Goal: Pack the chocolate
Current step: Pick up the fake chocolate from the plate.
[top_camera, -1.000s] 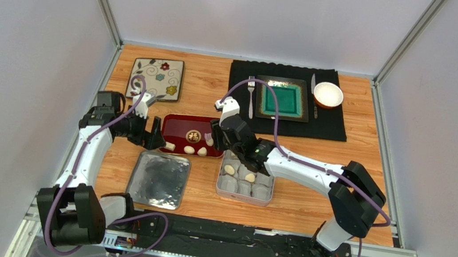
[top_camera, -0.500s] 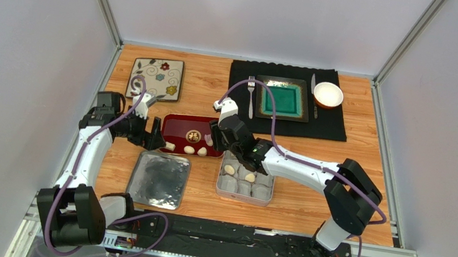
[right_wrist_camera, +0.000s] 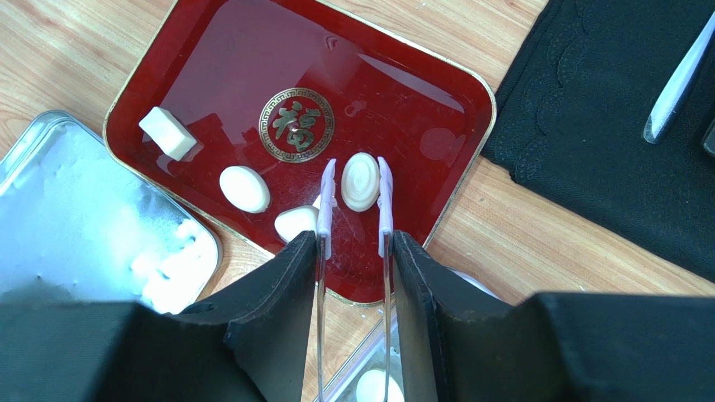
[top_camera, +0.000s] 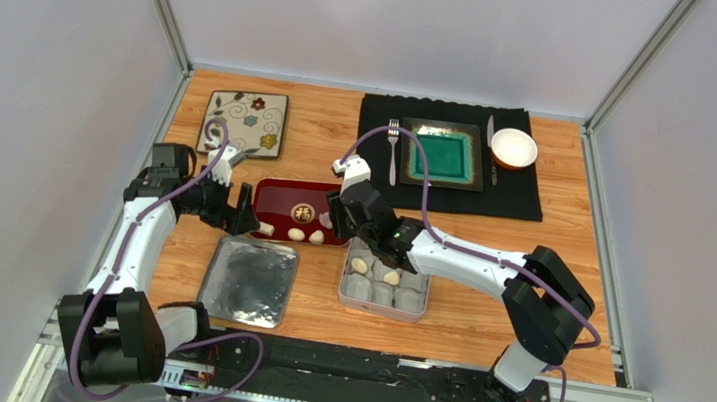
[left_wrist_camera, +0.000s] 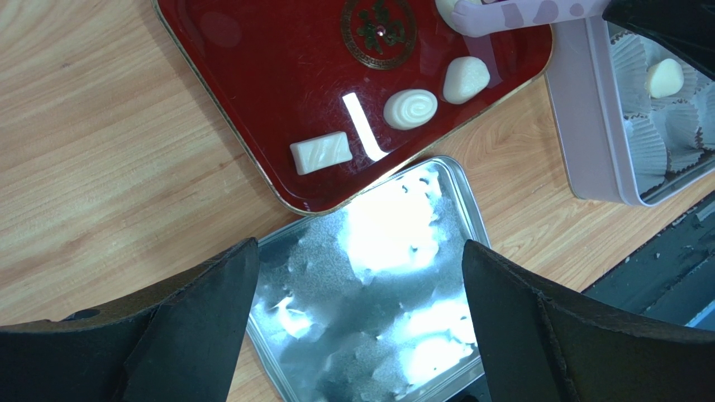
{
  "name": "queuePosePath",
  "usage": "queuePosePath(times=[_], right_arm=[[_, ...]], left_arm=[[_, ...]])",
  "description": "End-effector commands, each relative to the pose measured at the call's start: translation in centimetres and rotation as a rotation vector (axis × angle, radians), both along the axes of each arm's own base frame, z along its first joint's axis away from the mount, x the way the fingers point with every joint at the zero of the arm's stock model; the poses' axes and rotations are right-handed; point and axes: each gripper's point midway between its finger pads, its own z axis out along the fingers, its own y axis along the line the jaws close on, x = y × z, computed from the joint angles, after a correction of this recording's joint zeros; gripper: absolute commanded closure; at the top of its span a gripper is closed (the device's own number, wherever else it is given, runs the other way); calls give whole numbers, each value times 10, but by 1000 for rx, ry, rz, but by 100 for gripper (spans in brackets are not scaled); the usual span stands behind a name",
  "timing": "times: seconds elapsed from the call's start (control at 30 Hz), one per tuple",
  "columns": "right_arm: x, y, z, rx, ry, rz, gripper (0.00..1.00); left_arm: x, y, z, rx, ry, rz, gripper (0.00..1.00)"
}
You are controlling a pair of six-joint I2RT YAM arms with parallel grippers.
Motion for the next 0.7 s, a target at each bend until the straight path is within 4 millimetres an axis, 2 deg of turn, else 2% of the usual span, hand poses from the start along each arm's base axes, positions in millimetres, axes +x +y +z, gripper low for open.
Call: queuePosePath(times=[0.0, 0.1, 0.27, 0.47, 0.57, 0.67], right_arm=[[9, 12, 17, 64, -30, -9, 60], [9, 12, 15, 59, -27, -9, 61], [9, 11, 19, 56, -34, -11, 71], [9, 7, 24, 57, -45, -18, 75], [10, 4, 38, 71, -72, -28, 76], [13, -2, 64, 92, -121, -40, 77]], left_arm=[[6, -1, 11, -14, -44, -2, 2], [6, -2, 12, -17, -45, -2, 2], [6, -1, 11, -14, -43, 1, 3], [5, -2, 9, -17, -37, 1, 3], [4, -1, 9, -13, -37, 3, 3], [4, 0, 7, -8, -32, 3, 3]])
